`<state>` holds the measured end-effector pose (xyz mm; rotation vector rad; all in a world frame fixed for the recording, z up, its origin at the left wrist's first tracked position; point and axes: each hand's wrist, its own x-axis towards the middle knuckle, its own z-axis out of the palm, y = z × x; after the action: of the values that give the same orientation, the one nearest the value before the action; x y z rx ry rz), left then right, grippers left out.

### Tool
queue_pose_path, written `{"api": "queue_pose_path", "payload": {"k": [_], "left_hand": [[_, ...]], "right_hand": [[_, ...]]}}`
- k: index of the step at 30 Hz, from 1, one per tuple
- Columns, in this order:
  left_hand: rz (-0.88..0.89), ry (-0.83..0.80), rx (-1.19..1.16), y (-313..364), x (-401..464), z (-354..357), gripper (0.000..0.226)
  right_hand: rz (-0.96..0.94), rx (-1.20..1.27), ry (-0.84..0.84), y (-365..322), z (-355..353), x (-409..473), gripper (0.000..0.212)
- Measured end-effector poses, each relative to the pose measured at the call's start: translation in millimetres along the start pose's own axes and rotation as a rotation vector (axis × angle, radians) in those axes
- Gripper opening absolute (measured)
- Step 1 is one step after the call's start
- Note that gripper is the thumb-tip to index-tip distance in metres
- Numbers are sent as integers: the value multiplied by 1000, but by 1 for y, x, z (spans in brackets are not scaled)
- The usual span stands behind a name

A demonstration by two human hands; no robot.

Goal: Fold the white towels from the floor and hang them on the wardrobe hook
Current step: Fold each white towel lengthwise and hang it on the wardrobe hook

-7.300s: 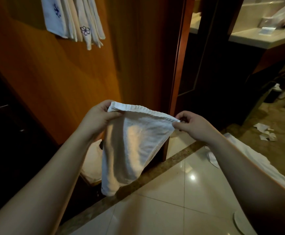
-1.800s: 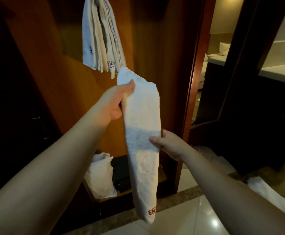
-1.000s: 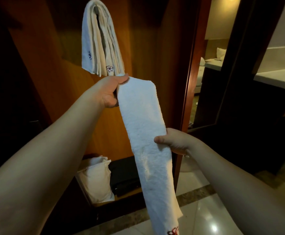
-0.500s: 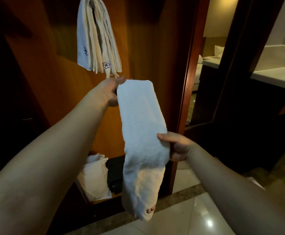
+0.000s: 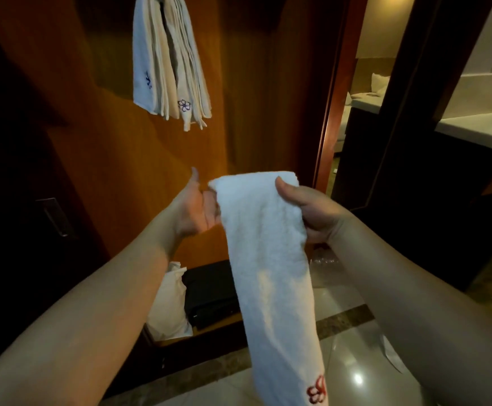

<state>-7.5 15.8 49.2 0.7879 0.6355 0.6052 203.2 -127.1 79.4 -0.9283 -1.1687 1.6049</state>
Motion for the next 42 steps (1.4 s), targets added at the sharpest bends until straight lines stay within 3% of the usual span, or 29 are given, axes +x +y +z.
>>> {"api": "queue_pose_path", "payload": {"k": [3, 4, 7, 9, 12, 14, 16, 20, 22, 25, 30, 33, 36, 39, 42], "left_hand": [[-88, -313, 67, -36, -9, -10, 110], [-73, -333, 113, -47, -12, -10, 110], [96, -44, 342, -73, -25, -5, 84], [205, 32, 439, -74, -28, 2, 57], [286, -3, 603, -63, -29, 10, 63], [318, -42, 628, -55, -28, 14, 55], [322, -112, 584, -47, -27, 13, 46], [218, -151, 452, -40, -18, 3, 49], [141, -134, 514, -48, -13, -1, 59], [33, -143, 587, -71, -9, -7, 66], [-130, -251, 355, -102, -7, -29, 87], [-197, -292, 323, -114, -5, -43, 81], [-158, -91, 388, -116, -4, -43, 71], [4, 179, 575, -112, 4, -29, 68], [266, 191, 657, -102, 9, -2, 79]], "right_hand": [[-66, 35, 145, -10, -2, 6, 71], [-79, 52, 193, -12, -3, 7, 73], [-115, 28, 327, -15, -4, 12, 71], [-138, -52, 379, -17, -2, 15, 65], [-162, -209, 465, -21, 2, 18, 63], [-181, -268, 493, -25, 5, 19, 57], [-193, -284, 535, -30, 6, 20, 67], [-210, -205, 581, -42, 7, 24, 64], [-209, -203, 613, -45, 7, 27, 69], [-227, -160, 679, -46, 7, 32, 55], [-243, -22, 786, -45, 1, 33, 40], [-291, 51, 836, -47, -1, 34, 46], [-315, 97, 856, -54, 2, 35, 51], [-329, 71, 886, -60, 9, 39, 39], [-333, 17, 888, -63, 16, 47, 35]]}}
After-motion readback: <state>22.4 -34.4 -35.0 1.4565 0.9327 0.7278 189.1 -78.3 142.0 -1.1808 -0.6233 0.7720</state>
